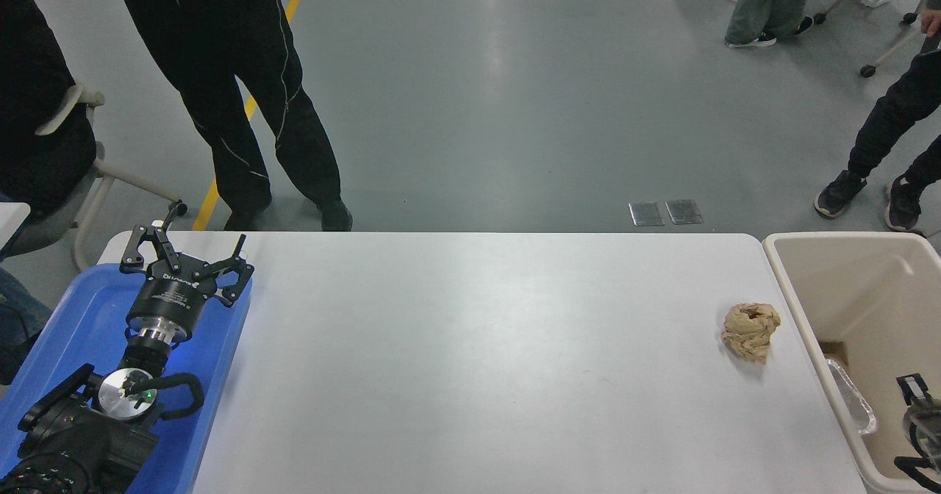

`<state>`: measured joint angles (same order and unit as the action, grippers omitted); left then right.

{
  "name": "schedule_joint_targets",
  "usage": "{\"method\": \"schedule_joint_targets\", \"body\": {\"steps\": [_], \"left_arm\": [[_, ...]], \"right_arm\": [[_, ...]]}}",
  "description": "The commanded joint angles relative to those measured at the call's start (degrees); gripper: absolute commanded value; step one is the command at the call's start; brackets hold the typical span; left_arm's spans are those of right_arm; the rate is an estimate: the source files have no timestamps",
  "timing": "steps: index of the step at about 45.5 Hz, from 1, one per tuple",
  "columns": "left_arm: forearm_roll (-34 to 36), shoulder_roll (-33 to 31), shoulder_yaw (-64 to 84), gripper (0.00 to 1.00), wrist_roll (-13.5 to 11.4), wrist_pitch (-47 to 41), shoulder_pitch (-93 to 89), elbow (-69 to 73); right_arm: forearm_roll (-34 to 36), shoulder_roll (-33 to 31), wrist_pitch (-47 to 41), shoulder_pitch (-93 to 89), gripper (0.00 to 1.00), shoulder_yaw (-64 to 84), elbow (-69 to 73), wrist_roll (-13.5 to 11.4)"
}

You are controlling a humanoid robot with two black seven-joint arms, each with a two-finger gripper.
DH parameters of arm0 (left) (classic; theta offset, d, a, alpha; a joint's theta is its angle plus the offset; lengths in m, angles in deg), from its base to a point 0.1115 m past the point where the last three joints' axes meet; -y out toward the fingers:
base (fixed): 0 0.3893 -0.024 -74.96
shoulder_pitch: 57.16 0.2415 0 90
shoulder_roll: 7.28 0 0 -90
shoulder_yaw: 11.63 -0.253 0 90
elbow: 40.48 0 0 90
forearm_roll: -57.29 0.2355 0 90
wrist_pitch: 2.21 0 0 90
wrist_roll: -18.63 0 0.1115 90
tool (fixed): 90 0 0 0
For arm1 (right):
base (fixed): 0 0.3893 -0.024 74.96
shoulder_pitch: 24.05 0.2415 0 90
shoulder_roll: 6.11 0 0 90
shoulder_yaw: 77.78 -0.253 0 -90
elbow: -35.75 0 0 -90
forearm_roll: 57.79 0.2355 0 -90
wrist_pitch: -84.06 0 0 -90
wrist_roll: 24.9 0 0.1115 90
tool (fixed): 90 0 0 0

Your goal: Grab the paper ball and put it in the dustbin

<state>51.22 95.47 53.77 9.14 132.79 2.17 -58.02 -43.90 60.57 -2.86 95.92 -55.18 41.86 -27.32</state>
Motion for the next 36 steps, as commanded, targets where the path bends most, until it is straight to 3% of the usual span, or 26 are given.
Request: {"method": "schedule_joint_targets", "body": {"steps": [1, 4, 5, 6, 10, 15, 19, 31, 36], "left_arm": [[0.0, 0.0, 0.0, 0.99, 0.0, 0.0, 0.0, 0.0], [0.0, 0.0, 0.0, 0.99, 0.0, 0.0, 0.0, 0.0], [0.0, 0.0, 0.0, 0.99, 0.0, 0.0, 0.0, 0.0], [0.0, 0.0, 0.0, 0.99, 0.0, 0.0, 0.0, 0.0], [0.0, 0.0, 0.0, 0.99, 0.0, 0.0, 0.0, 0.0], [0.0, 0.0, 0.0, 0.99, 0.0, 0.0, 0.0, 0.0], [0.0, 0.0, 0.0, 0.99, 0.0, 0.0, 0.0, 0.0], [0.1, 0.0, -0.1, 0.99, 0.1, 0.0, -0.1, 0.0], [0.1, 0.0, -0.2, 0.99, 0.1, 0.0, -0.1, 0.0]], "right_arm": [[-0.3, 0.0, -0.3, 0.4, 0.00, 0.2, 0.0, 0.4], [-0.3, -0.1, 0.3, 0.8, 0.52, 0.0, 0.0, 0.4], [-0.3, -0.1, 0.3, 1.1, 0.62, -0.1, 0.0, 0.4], [-0.3, -0.1, 0.3, 1.3, 0.66, -0.1, 0.0, 0.4], [-0.3, 0.0, 0.3, 1.9, 0.69, 0.1, 0.5, 0.4], [-0.8, -1.2, -0.5, 2.3, 0.82, 1.0, 2.1, 0.4], [-1.0, -5.7, -0.8, 3.8, 0.99, 1.8, 8.5, 0.4], [-6.9, -17.5, -0.8, 17.6, 1.00, 2.7, 34.3, 0.4], [-8.5, -18.9, -0.8, 26.0, 1.00, 6.8, 41.3, 0.4]]}}
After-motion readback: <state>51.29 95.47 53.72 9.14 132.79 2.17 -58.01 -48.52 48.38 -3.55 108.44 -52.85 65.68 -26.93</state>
